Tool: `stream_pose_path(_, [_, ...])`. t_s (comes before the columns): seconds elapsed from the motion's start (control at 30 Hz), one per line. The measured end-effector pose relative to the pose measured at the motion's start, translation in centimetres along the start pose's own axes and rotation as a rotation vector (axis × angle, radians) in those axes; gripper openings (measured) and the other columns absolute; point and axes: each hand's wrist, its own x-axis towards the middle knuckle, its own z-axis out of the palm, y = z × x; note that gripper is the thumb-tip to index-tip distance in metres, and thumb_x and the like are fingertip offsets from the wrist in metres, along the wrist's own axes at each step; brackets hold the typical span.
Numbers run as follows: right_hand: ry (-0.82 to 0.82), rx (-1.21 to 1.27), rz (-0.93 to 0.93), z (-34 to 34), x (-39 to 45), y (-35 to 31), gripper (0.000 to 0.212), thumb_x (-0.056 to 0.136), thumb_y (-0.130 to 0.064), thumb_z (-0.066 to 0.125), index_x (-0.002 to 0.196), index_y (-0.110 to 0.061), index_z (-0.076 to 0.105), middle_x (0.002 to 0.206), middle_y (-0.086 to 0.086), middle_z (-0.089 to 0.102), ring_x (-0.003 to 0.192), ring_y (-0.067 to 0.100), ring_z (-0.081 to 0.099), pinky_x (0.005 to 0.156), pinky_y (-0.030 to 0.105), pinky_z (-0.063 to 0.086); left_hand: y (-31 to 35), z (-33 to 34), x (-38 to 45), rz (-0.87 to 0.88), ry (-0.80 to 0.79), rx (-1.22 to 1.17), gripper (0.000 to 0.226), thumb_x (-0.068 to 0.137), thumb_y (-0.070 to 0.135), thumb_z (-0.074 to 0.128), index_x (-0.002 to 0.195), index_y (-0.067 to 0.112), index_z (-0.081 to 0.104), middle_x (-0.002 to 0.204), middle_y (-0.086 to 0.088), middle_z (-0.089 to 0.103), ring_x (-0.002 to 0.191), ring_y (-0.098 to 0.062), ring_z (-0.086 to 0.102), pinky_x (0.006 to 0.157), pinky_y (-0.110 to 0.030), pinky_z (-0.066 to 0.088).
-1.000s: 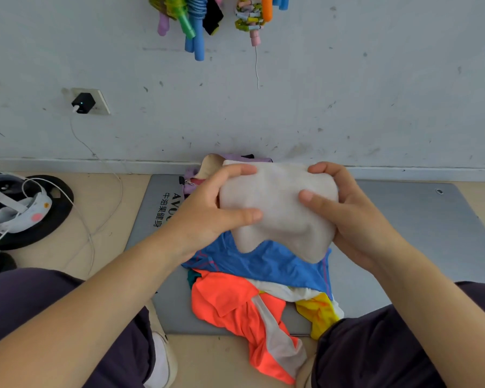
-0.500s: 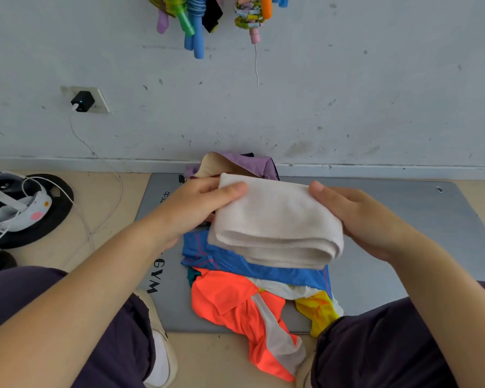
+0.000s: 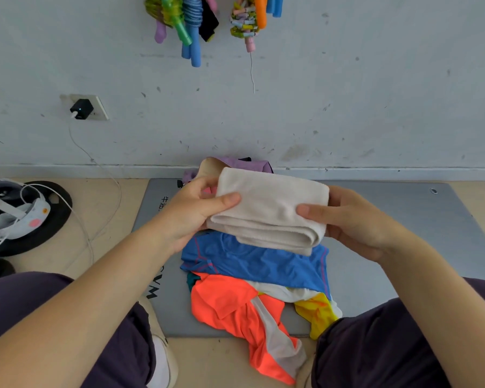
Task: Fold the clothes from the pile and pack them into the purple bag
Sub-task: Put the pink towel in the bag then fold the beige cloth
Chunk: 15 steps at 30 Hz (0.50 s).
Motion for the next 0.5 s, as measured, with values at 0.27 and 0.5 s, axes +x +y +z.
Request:
stream_pose_path(0.27, [0.425, -1.041, -0.659, 6.4, 0.2, 1.8, 0.034, 0.069, -0.01, 0.081, 0.09, -0.007, 0.055, 0.088, 0.0, 0.048, 0.076, 0.018, 0.045, 0.063, 0.03, 0.04, 0.6, 3.7, -0.4, -0.131, -0.305, -0.271, 0.057, 0.078, 0.065, 0.066, 0.115, 0.022, 0.072, 0.114, -0.009, 0.072, 0.104, -0.021, 0.069, 0.088, -0.042, 0.057])
stream_pose_path(0.5, [0.465, -0.871, -0.592, 4.6, 2.9, 1.1, 0.022, 0.083, -0.028, 0.076, 0.084, -0.014, 0.059, 0.082, -0.003, 0.057, 0.078, 0.012, 0.052, 0.07, 0.014, 0.036, -1.2, 3.8, 4.1, -0.026, -0.076, -0.494, 0.049, 0.081, 0.022, 0.073, 0.128, 0.013, 0.06, 0.12, -0.014, 0.069, 0.109, -0.03, 0.067, 0.083, -0.043, 0.058])
